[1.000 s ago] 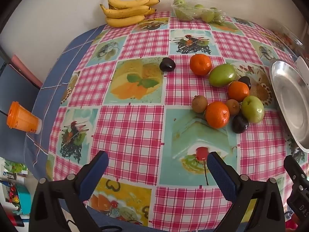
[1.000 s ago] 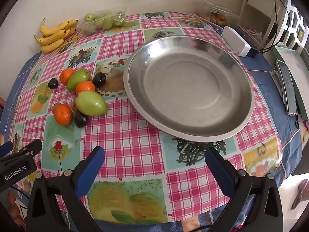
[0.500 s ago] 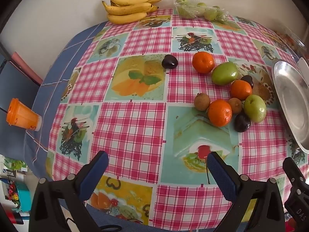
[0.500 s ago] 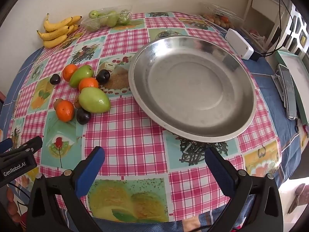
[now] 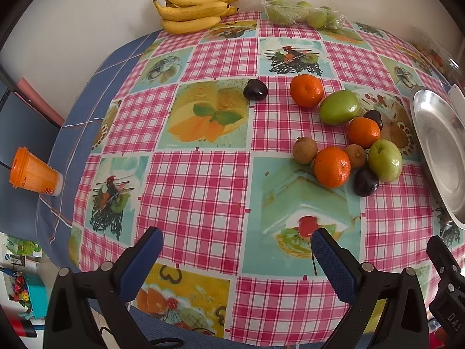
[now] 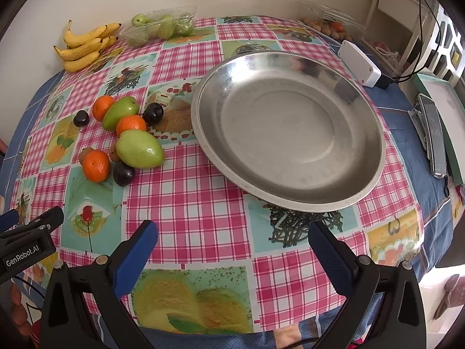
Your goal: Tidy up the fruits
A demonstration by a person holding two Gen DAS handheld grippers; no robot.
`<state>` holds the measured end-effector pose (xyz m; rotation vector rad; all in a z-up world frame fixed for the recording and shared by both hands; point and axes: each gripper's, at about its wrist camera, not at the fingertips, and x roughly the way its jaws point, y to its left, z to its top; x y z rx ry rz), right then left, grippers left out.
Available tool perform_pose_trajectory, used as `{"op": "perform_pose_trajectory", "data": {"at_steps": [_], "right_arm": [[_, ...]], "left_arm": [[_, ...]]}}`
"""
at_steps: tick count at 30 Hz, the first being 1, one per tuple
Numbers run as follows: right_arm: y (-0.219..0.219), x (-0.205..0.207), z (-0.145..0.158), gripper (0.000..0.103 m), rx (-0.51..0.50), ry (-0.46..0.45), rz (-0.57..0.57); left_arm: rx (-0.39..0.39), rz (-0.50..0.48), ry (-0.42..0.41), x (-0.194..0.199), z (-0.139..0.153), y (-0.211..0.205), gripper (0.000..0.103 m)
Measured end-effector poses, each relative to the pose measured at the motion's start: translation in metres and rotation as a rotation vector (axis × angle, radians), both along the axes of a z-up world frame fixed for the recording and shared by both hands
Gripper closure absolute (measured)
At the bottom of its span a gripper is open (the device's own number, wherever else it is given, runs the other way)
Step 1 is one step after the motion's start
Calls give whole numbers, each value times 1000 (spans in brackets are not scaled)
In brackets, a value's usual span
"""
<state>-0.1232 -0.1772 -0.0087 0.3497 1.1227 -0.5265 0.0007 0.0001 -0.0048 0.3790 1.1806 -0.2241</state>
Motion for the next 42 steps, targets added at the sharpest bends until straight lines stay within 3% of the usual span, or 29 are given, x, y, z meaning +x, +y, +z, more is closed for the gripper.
{"op": "perform_pose_trajectory", "data": {"at_steps": [42], "right_arm": [[-2,-2,-3,0,8,11,-18]], "left_arm": [[-146,-42,19,-1,3,1,0]]}}
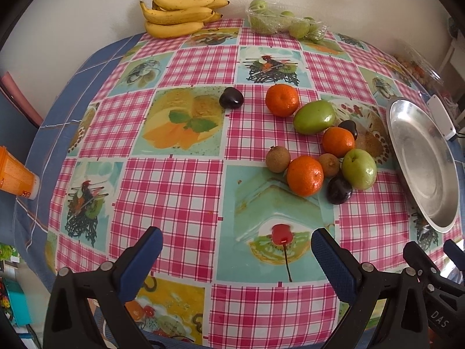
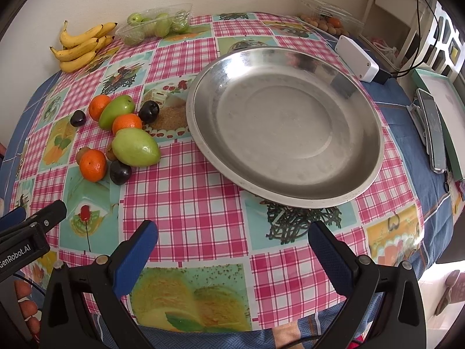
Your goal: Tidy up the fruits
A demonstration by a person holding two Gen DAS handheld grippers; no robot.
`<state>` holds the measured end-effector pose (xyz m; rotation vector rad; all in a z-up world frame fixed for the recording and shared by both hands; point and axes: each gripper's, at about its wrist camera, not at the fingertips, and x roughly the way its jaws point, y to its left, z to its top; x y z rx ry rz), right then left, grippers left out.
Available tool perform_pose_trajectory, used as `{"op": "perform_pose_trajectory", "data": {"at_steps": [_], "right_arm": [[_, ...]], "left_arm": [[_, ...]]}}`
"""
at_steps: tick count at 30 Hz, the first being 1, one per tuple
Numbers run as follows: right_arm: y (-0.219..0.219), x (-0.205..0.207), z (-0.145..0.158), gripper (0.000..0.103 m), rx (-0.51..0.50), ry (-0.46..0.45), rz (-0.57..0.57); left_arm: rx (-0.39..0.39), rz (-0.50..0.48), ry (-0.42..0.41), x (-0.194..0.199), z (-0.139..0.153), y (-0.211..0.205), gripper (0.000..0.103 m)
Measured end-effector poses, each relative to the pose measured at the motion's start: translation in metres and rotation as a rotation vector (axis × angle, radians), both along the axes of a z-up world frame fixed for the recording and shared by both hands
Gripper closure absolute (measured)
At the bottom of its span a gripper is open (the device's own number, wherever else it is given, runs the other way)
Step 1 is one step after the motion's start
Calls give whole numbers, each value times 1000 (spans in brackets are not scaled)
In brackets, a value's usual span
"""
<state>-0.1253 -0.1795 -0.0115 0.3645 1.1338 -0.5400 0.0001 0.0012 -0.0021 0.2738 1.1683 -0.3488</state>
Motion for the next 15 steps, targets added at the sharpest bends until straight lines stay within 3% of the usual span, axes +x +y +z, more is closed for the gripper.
{"op": "perform_pose_trajectory", "data": {"at_steps": [15], "right_arm": [[2,3,-1,0,6,0,12]], "left_arm": [[-74,18,23,4,-3,2,0]]}}
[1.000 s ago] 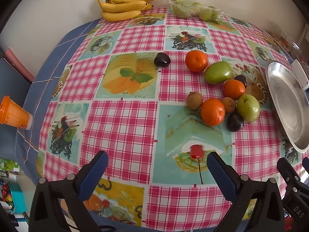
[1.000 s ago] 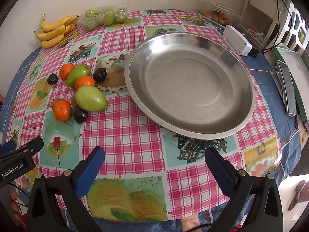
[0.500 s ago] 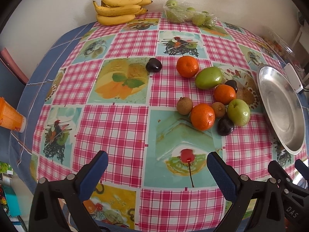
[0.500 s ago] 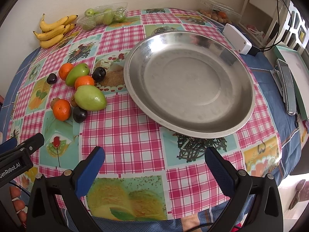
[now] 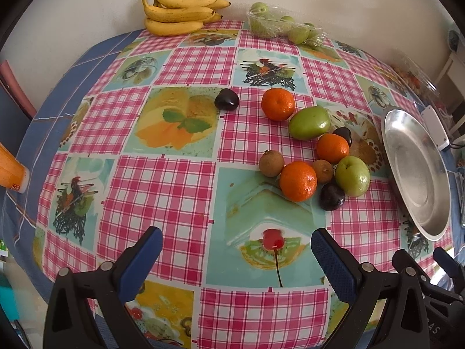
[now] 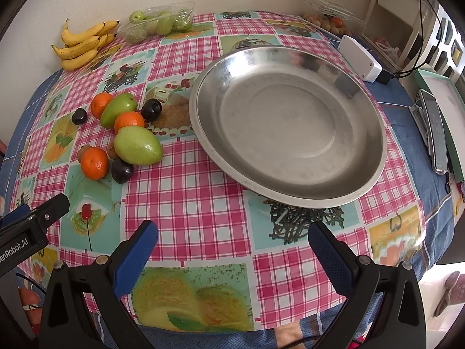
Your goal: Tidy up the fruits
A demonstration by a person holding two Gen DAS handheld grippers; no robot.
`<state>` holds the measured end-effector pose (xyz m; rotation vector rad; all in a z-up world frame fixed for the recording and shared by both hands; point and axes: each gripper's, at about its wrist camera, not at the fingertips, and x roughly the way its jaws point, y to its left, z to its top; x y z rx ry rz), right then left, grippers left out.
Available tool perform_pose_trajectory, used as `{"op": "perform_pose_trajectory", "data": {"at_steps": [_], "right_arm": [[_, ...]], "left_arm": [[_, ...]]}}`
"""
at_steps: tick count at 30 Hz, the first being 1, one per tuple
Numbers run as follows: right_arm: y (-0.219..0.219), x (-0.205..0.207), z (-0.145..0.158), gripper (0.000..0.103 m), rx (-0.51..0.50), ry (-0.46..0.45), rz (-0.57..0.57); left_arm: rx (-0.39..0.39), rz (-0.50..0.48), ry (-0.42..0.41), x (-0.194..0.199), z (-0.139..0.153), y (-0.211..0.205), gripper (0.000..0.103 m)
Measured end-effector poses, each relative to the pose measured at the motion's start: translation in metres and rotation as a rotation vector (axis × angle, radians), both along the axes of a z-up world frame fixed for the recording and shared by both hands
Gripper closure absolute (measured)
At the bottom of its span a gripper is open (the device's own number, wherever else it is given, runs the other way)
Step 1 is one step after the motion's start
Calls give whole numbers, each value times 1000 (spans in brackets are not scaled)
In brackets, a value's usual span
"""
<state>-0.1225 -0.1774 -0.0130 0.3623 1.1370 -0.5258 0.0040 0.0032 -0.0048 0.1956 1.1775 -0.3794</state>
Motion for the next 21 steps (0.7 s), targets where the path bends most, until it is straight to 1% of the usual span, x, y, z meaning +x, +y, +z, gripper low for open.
{"op": "perform_pose_trajectory", "data": {"at_steps": [1,4,5,8,12,17,21], "right_arm": [[1,1,1,0,3,-6,6],[3,6,8,0,4,-46,29],[4,8,12,0,3,-62,39],[8,16,19,0,8,-97,68],[11,29,23,0,44,-119,97],[19,42,23,0,72,-125,141],[19,48,18,0,114,-115,143]], "left_arm": [[-11,3,6,1,0,0,0],[-79,29,24,6,5,3,0],[-84,37,21,7,7,3,0],[-64,62,6,12,10,3,0],[-69,93,22,19,9,5,0],[-86,132,68,27,5,2,0],[-93,162,117,33,-1,-1,0]]}}
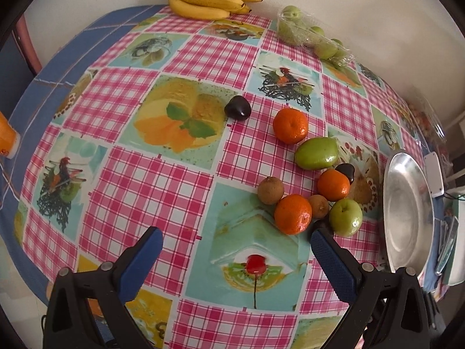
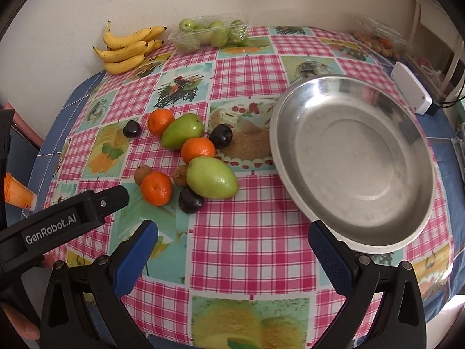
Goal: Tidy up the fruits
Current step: 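Close the right tool on the large green fruit while the left tool grasps a tangerine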
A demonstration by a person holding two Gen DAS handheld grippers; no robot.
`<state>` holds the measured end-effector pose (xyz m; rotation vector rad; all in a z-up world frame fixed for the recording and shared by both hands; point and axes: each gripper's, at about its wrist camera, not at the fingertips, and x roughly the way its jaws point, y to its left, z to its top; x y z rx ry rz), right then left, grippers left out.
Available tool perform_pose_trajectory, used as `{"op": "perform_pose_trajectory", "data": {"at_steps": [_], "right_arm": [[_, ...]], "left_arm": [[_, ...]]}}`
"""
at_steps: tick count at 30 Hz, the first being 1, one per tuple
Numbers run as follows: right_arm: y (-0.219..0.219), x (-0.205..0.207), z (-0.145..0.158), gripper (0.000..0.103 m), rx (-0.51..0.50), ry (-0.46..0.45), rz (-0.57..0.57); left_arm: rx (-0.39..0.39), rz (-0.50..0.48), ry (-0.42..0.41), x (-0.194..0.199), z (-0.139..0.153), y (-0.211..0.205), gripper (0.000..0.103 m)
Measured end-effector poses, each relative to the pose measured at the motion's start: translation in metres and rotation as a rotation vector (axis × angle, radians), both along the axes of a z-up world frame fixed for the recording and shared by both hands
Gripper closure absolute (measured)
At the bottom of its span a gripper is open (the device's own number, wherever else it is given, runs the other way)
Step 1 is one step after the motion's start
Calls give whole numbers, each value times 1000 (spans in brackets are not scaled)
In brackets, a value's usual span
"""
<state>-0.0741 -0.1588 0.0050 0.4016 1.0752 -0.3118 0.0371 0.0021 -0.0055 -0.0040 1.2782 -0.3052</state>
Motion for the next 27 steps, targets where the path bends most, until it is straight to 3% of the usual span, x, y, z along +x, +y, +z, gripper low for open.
{"op": "perform_pose_trajectory", "data": {"at_steps": [8,17,27], "right_arm": [[-10,7,-3,0,87,-18,-39],[-19,23,-9,0,122,-15,-77],[-24,46,-19,2,156,-6,-89]], "left_arm": [[-16,40,19,13,0,-3,1],[-52,63,69,26,-6,-12,8],[-66,82,101,44,-15,-25,9]]}}
